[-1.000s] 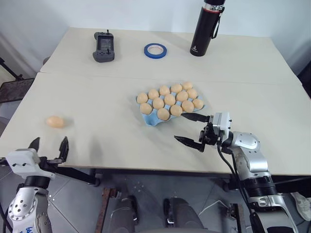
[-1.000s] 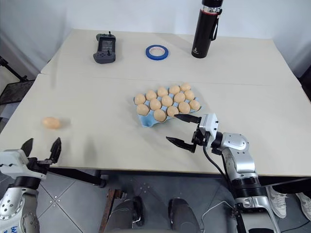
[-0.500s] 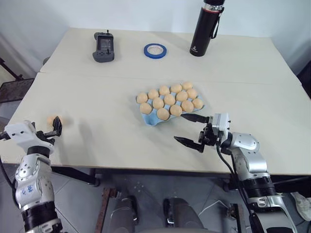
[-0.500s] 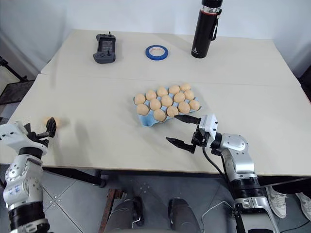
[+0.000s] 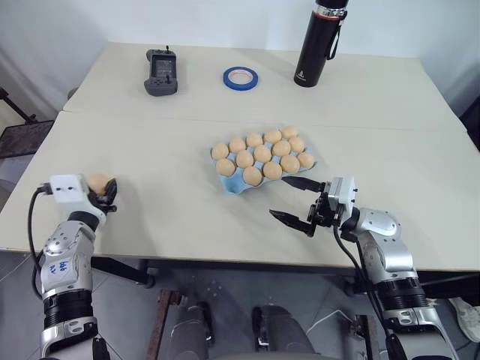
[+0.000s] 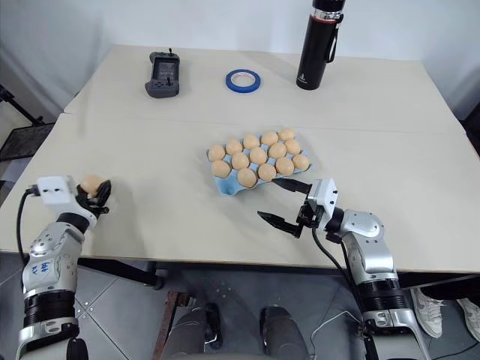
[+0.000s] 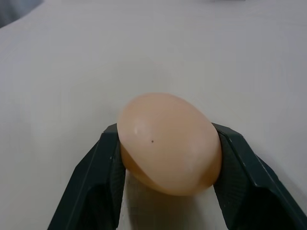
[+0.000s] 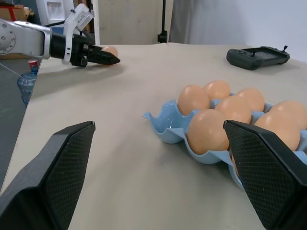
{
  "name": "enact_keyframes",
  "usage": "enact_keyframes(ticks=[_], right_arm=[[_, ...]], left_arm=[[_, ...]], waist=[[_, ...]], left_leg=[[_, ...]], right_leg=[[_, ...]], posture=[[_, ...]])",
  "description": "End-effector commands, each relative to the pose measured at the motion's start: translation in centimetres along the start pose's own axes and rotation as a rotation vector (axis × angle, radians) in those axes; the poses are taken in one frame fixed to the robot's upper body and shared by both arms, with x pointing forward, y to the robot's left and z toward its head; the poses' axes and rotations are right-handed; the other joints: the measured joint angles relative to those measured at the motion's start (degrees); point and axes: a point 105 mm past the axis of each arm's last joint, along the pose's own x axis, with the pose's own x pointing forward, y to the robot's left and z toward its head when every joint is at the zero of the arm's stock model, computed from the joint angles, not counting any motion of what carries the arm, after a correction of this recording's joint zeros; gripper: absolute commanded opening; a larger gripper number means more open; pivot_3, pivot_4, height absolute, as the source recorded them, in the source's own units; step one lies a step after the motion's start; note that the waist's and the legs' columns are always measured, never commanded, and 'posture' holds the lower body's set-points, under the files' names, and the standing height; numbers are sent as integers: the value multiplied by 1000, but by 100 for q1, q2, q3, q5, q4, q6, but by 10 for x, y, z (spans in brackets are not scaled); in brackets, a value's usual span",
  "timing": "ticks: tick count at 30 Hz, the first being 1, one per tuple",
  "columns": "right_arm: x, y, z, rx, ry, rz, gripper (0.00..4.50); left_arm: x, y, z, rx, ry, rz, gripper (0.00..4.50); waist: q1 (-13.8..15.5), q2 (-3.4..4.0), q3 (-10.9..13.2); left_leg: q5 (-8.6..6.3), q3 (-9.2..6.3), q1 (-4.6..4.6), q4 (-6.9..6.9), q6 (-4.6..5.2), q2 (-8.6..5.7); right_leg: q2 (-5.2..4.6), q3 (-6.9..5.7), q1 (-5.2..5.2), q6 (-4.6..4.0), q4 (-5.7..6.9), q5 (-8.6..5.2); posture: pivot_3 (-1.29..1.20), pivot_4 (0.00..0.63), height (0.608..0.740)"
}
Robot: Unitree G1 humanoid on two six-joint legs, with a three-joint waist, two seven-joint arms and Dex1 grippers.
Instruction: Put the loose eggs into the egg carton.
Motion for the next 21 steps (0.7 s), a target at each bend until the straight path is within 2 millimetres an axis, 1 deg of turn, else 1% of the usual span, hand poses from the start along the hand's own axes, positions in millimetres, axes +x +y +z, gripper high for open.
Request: enact_keyframes(ticks=[1, 2, 3, 4, 6, 8, 9, 13, 18, 21], right_arm=[[-1, -2, 12, -56, -32, -6, 4500], [-1, -3, 12, -56, -30, -9, 4500], [-1, -4, 12, -57, -29, -15, 4500], [-1, -5, 12, -56, -31, -27, 4500], [-2, -7, 12, -57, -32, -42, 4500], [-2, -8, 12, -63, -32, -55, 4500], [-3, -8, 12, -65, -33, -65, 4500], [-9, -6, 11, -71, -30, -94, 4500], [-13, -3, 10, -70, -32, -121, 4500], [-12, -1, 10, -69, -35, -126, 4500]], left_arm=[[14, -77, 59, 230, -180, -415, 2163], [13, -106, 62, 270, -196, -565, 2163], [12, -127, 61, 296, -197, -682, 2163], [13, -142, 60, 301, -201, -756, 2163], [16, -158, 54, 291, -182, -841, 2163], [19, -176, 49, 285, -163, -928, 2163], [20, -184, 47, 280, -160, -962, 2163], [25, -199, 38, 271, -139, -1025, 2163], [23, -211, 28, 269, -137, -1090, 2163], [26, -213, 25, 265, -129, -1083, 3178]], waist=[[57, 0, 0], [74, 0, -1], [91, 1, -1], [97, 5, -4], [104, 12, -7], [46, 12, -7], [26, 12, -7], [1, 11, -6], [-21, 10, -6], [-12, 9, -5]], left_leg=[[0, 0, 0, 0, -1, -2], [0, 1, 0, -2, -1, -3], [0, 6, 0, -6, -1, -7], [-1, 17, 2, -14, -1, -8], [-3, 31, 5, -17, -1, -10], [0, 41, 5, -14, -16, -3], [11, 41, 3, -10, -8, 3], [17, 31, 1, -1, -9, 20], [16, 31, 2, 12, -7, 18], [9, 23, 2, 22, -13, 15]], right_leg=[[-2, -2, 1, 0, -1, 0], [-4, 0, 1, 0, -3, 0], [-7, 2, 2, 0, -5, 0], [-8, 10, 1, 0, -10, 1], [-8, 20, 0, 2, -17, 1], [4, 34, -7, 2, -20, 1], [13, 35, -11, 1, -19, -1], [33, 31, -12, -3, -16, -6], [27, 33, -9, -2, -5, -6], [22, 28, -5, 0, 3, -5]], posture=[[0, 150, 740], [0, 150, 740], [0, 150, 740], [0, 150, 740], [0, 150, 740], [0, 150, 740], [0, 150, 740], [0, 150, 740], [0, 150, 740], [0, 150, 740]])
